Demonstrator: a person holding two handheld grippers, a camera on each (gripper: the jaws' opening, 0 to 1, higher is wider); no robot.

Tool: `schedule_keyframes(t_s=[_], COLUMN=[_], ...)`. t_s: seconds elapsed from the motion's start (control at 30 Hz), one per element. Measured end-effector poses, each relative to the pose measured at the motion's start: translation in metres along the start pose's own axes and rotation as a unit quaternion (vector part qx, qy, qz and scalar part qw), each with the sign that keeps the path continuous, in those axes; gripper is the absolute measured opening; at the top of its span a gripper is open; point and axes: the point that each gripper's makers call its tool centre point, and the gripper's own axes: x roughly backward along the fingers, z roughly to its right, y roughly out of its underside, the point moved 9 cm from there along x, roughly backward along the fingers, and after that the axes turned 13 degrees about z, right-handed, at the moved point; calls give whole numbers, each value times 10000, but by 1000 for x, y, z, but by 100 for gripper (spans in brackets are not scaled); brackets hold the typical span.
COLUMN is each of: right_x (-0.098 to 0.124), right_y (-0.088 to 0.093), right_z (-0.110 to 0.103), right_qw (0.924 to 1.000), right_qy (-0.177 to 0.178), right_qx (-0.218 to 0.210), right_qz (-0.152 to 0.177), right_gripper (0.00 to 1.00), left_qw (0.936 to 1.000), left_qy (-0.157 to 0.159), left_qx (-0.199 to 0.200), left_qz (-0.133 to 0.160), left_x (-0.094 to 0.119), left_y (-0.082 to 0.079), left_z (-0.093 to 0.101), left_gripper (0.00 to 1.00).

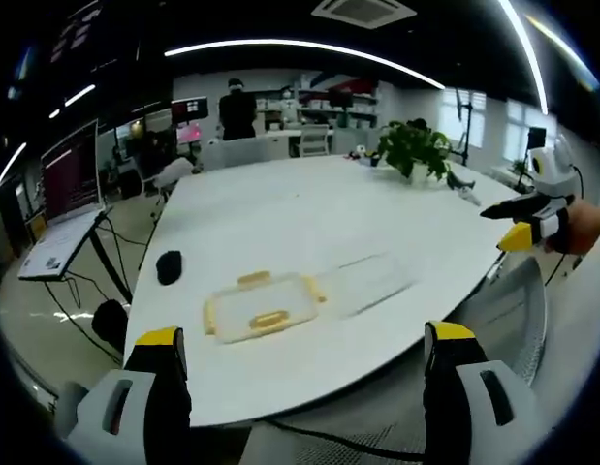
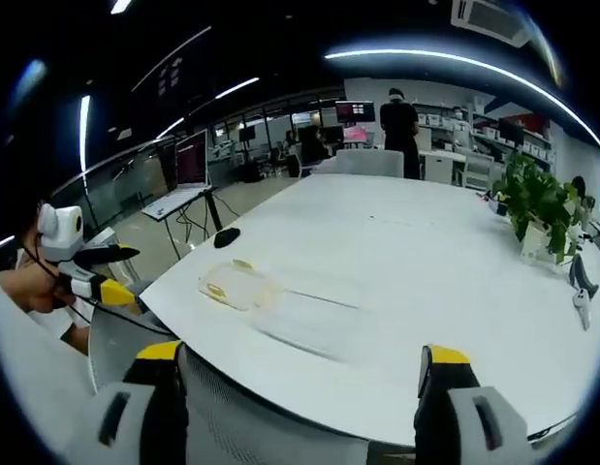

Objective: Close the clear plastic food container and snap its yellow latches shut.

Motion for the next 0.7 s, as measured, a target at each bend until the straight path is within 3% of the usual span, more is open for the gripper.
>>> schedule_keyframes(t_s=[0.13, 0.7], right_x=[3, -4], right_y=[-4, -6], right_z=[-1, -10], right_qw=[10000, 9998], right_qy=[9, 139], right_qx=[-5, -4], right_qz=[-7, -163], right_gripper=[99, 99], left_qw=[9999, 9998], left_qy=[-39, 93], left_qx=[153, 115], left_qz=[5, -140], left_x=[3, 3], left_y=[0, 2], left_z=[-5, -20], left_gripper=[99, 99])
